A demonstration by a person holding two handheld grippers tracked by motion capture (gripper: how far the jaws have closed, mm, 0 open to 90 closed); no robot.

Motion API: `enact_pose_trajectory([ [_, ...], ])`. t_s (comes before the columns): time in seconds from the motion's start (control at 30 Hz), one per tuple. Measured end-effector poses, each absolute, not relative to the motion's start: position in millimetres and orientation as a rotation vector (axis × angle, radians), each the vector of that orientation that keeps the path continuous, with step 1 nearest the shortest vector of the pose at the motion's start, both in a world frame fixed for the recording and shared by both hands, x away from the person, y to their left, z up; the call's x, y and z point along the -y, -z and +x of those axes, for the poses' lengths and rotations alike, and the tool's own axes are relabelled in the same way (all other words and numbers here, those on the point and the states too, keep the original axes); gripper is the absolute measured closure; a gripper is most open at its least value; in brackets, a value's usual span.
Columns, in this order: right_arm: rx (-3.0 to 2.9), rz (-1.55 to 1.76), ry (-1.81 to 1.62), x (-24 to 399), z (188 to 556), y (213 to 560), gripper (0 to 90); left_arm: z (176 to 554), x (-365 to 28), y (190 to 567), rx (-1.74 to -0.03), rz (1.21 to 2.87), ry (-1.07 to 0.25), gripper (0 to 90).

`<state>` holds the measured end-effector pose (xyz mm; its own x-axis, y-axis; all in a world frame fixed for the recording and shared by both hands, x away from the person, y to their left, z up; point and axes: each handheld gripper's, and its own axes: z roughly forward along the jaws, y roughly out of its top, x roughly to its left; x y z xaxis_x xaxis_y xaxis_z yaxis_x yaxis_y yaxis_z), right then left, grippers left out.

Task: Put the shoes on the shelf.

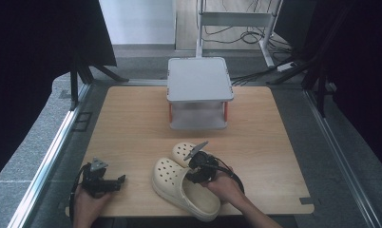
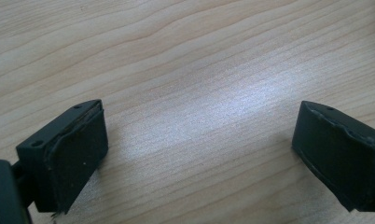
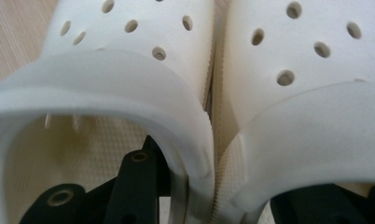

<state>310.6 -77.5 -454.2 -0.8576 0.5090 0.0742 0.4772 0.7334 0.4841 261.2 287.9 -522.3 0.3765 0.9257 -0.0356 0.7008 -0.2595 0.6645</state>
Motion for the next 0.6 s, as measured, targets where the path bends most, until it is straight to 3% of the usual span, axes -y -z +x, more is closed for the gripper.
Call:
enact_pose_trajectory([
  [0.6, -2.913, 0.803, -0.718, 103, 327, 399, 65.2, 261, -288, 522, -1.391, 2.049, -0.491, 3.3],
])
